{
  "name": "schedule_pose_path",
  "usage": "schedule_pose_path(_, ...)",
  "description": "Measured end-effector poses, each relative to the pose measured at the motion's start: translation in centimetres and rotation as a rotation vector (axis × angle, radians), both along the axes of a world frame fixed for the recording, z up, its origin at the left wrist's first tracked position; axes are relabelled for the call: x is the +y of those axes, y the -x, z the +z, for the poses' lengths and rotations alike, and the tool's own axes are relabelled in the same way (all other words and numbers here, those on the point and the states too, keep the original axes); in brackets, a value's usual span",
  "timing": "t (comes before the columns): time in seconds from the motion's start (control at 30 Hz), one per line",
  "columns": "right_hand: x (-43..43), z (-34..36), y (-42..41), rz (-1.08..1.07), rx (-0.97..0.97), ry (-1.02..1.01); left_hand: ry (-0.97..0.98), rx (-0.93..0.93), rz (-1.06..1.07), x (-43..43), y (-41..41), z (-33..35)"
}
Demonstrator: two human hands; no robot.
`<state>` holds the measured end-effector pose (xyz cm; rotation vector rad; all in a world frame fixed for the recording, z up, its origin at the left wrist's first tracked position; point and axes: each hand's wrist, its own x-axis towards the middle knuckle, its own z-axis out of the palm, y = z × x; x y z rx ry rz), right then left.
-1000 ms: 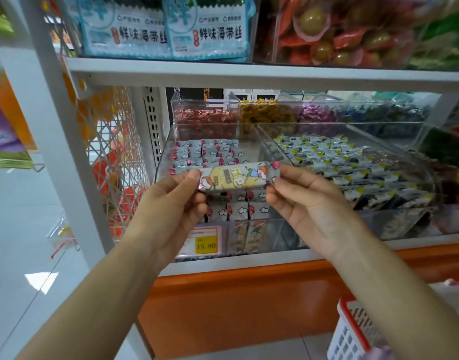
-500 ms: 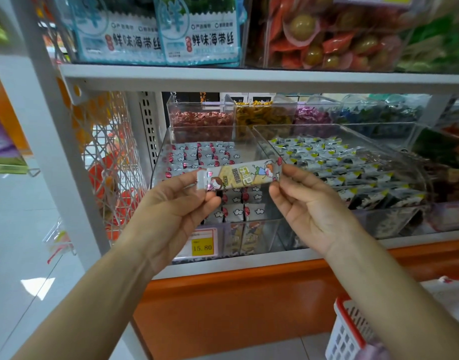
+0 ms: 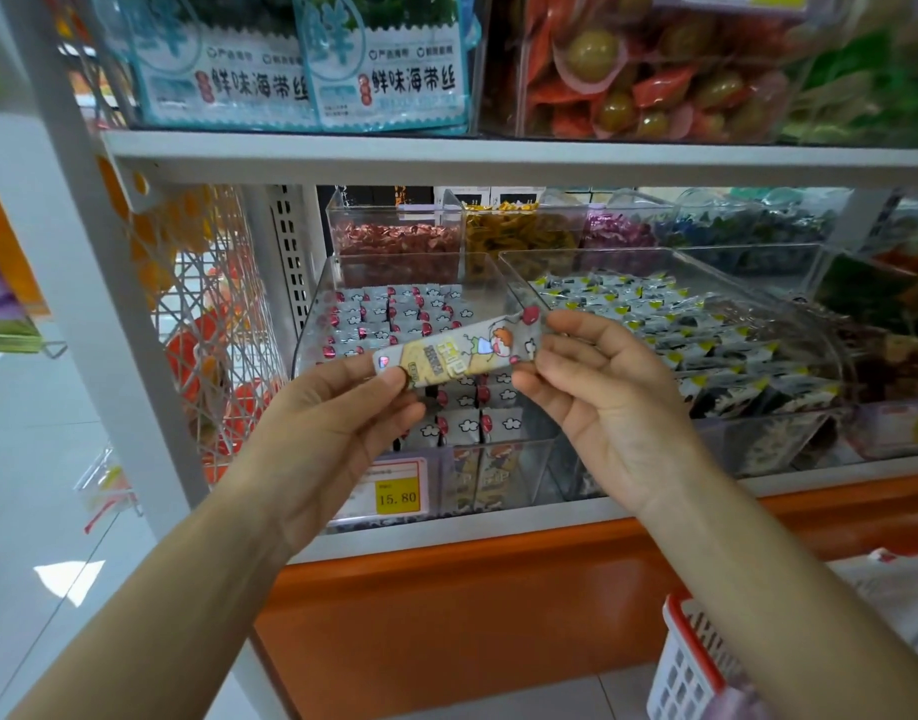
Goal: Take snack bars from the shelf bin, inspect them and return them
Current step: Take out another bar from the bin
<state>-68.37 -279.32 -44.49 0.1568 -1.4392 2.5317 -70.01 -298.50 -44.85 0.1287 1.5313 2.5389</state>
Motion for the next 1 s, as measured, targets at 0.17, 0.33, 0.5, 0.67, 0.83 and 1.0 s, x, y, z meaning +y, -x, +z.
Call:
schedule_pose_path(0.17, 0.2, -0.1, -0.1, 0.003, -0.025, -0.083, 0.142, 0.139, 0.073, -0.1, -0.1, 0.0)
schedule_pose_path(0.33, 0.2, -0.6, -0.2, -0.101, -0.012, -0.408, 0.602, 0.427, 0.221, 0.0, -0.4, -0.1)
schedule_pose_path(0.5, 0.2, -0.7, -0.1, -0.198, 0.045, -0.580, 0.668, 0.414, 0.155, 0.3, -0.9, 0.1)
schedule_pose_path(0.67, 0.0, -0.6, -0.3, -0.198, 0.104, -0.655, 0.661, 0.409, 0.099, 0.0, -0.8, 0.4)
schedule_pose_path(0.83, 0.2, -0.6, -0.2, -0.200, 0.088, -0.669, 0.713, 0.435, 0.082, -0.1, -0.9, 0.4)
schedule_pose_path(1.0, 0.2, -0.7, 0.0, -0.290, 0.132, -0.720, 0.864, 0.521, 0.104, -0.1, -0.9, 0.5)
